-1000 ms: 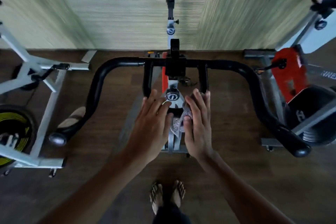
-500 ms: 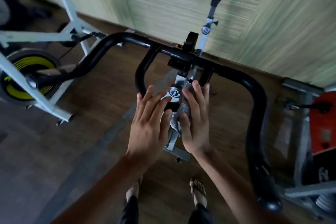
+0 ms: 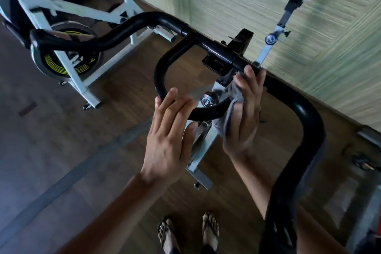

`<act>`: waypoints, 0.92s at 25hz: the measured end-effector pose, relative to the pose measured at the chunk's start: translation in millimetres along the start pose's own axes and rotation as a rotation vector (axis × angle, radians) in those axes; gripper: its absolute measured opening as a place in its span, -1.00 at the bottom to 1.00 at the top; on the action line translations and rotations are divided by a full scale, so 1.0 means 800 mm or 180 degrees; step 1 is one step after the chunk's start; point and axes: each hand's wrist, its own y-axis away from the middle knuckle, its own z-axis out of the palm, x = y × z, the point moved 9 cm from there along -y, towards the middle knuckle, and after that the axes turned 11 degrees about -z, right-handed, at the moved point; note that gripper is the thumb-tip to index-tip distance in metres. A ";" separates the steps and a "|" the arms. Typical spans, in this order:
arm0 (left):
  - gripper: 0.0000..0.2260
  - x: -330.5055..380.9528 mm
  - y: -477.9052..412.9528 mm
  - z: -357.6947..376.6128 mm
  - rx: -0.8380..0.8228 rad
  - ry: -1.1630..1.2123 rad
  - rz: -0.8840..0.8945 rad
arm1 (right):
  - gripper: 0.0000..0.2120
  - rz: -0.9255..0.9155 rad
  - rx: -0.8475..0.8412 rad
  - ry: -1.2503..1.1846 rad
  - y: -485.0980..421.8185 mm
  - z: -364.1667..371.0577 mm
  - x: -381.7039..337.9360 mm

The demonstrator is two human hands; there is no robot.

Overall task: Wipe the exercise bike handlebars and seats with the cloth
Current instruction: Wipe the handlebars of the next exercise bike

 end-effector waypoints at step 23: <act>-0.65 -0.005 -0.003 -0.007 -0.0064 -0.0139 0.0327 | -0.58 0.0552 0.0138 -0.0007 -0.003 0.006 -0.024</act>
